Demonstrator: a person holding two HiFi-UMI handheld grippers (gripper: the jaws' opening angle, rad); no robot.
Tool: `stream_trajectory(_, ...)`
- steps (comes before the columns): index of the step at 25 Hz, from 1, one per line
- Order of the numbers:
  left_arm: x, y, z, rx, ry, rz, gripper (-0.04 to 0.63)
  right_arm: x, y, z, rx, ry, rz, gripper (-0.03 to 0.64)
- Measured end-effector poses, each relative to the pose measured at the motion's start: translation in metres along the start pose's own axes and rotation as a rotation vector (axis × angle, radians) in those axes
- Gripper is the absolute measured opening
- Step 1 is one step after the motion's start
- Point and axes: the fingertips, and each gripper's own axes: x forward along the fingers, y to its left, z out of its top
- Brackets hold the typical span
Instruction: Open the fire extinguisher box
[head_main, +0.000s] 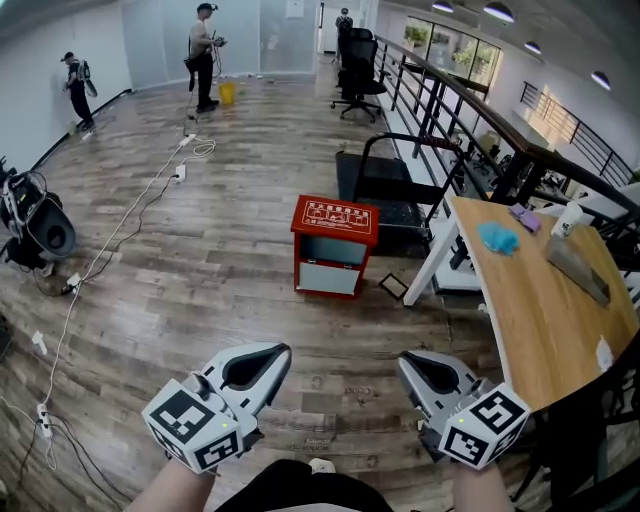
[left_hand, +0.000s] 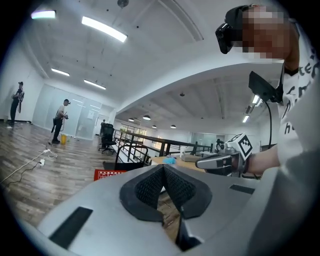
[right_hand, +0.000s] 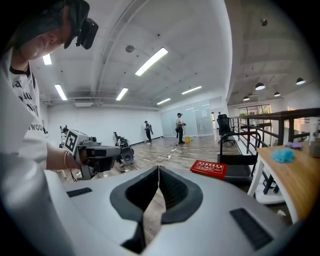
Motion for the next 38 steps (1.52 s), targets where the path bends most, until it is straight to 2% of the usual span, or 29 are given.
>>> stream_trajectory(3,0.003,0.017,-0.002,-0.044,0.004,0.005,0.003,0.019,-0.003,-0.005,0.009,0.033,0.015,0.009)
stream_trajectory(7,0.016,0.053,0.008,-0.097,-0.009,0.007,0.003,0.047,-0.010,0.006,-0.046,0.073,-0.002,0.009)
stream_trajectory(10,0.026,0.079,0.021,-0.076,-0.009,-0.013,0.003,0.066,-0.021,0.026,-0.022,0.047,-0.037,0.009)
stream_trajectory(15,0.042,0.131,0.027,-0.049,0.033,-0.034,0.003,0.114,-0.042,0.041,0.131,-0.021,-0.055,0.009)
stream_trajectory(21,0.066,0.182,0.028,-0.036,0.057,-0.075,0.003,0.166,-0.058,0.045,0.136,-0.002,-0.087,0.009)
stream_trajectory(26,0.091,0.209,0.029,-0.032,0.062,-0.111,0.003,0.188,-0.077,0.050,0.135,-0.007,-0.122,0.009)
stream_trajectory(33,0.123,0.221,0.027,-0.038,0.079,-0.162,0.003,0.196,-0.101,0.047,0.160,0.010,-0.160,0.009)
stream_trajectory(38,0.147,0.237,0.024,-0.052,0.100,-0.146,0.003,0.210,-0.121,0.049,0.123,0.065,-0.149,0.009)
